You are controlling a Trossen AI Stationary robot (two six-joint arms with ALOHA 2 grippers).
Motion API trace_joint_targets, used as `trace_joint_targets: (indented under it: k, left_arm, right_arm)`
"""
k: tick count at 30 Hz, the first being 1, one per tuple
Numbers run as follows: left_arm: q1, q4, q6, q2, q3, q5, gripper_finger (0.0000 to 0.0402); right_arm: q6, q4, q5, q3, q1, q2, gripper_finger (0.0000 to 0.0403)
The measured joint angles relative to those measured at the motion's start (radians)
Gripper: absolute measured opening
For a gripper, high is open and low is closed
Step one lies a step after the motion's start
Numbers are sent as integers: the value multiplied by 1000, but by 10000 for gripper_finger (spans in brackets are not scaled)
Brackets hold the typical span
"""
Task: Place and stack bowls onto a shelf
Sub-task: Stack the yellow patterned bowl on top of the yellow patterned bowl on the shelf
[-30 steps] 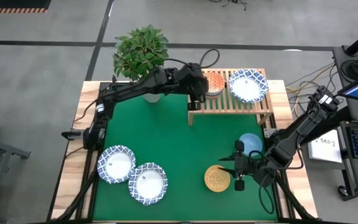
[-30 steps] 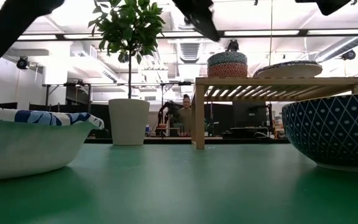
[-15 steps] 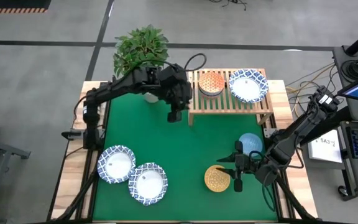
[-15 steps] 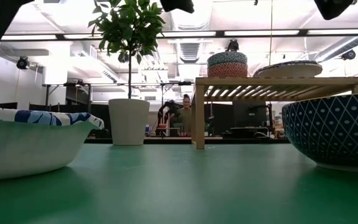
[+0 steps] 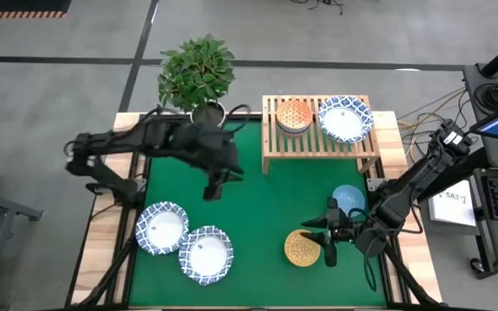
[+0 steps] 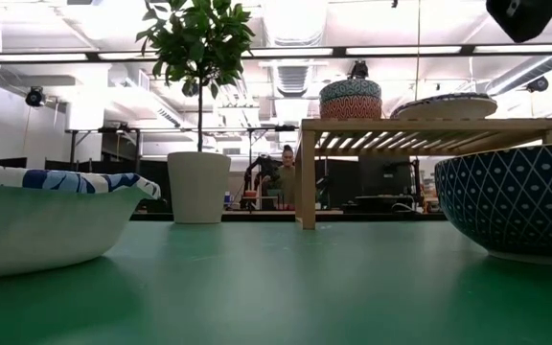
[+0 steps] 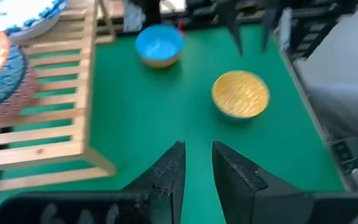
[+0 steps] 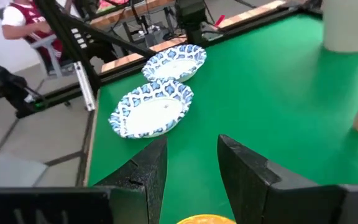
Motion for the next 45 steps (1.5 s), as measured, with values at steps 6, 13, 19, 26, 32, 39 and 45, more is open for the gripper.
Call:
trace_joint_targets:
  k: [6, 13, 19, 26, 32, 39, 45]
  left_arm:
    - [-82, 285, -75, -214, -351, -72, 61]
    - [-128, 424, -171, -392, -601, -106, 61]
    - [-135, 478, -278, -482, -776, -107, 61]
    - [-134, 596, -318, -513, -917, -108, 61]
    - [-134, 687, -291, -513, -953, -134, 61]
    - [-134, 701, -221, -517, -932, -216, 61]
    - [-133, 706, -186, -522, -915, -229, 61]
  right_arm:
    - [103, -16, -119, 33, -32, 0, 130]
    - [257, -224, -274, 94, -103, 0, 130]
    - [281, -411, -438, 142, -161, 1, 130]
    - [187, -618, -503, 201, -201, 1, 130]
    - [53, -628, -505, 227, -240, 6, 134]
    - [-57, -650, -606, 293, -314, 152, 173]
    - [-137, -867, -651, 443, -334, 322, 187]
